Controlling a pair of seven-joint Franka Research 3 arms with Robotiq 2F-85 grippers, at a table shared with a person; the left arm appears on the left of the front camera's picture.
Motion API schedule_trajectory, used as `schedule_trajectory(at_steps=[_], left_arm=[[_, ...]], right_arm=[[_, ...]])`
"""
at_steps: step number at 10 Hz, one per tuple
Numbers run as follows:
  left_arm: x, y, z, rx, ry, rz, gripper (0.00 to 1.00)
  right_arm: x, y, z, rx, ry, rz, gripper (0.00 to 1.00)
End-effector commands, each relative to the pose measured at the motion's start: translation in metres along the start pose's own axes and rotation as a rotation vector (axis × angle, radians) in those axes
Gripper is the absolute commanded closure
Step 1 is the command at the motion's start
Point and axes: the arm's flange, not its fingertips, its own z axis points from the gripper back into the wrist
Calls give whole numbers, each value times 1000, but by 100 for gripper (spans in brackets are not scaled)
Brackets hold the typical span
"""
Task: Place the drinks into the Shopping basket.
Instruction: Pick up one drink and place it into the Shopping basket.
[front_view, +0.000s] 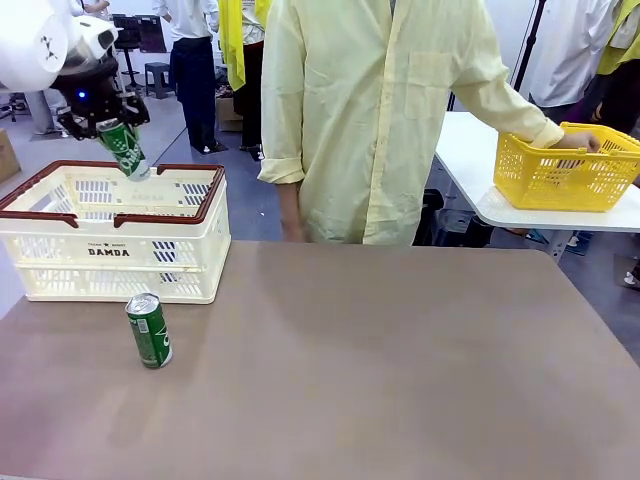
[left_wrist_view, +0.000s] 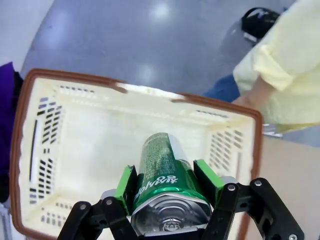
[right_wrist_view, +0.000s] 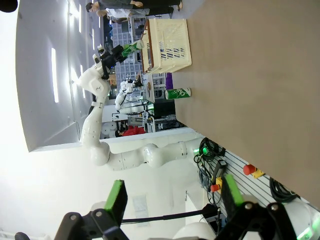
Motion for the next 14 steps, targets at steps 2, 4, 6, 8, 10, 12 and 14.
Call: schedule_trajectory(at_steps=[2,4,6,8,10,12,14], left_arm=[[-8,21,-34,83,108,-6,100],[-21,51,-58,144,187,34,100],[-35,61,-75,166,228,24,100],[-39,60,-85,145,247,31,100],[-38,58,-90,156,280,21,47],[-38,59,-91,163,272,30,0],[-38,59,-89,157,265,34,0]], right_arm=[[-2,5,1,-9,12,-14,0],[-2,5,1,-9,12,-14,0],[-2,5,1,-9,12,-14,0],[-2,5,1,-9,12,-14,0],[-2,5,1,-9,12,-14,0],[-2,5,1,-9,12,-14,0],[-2,5,1,-9,12,-14,0]])
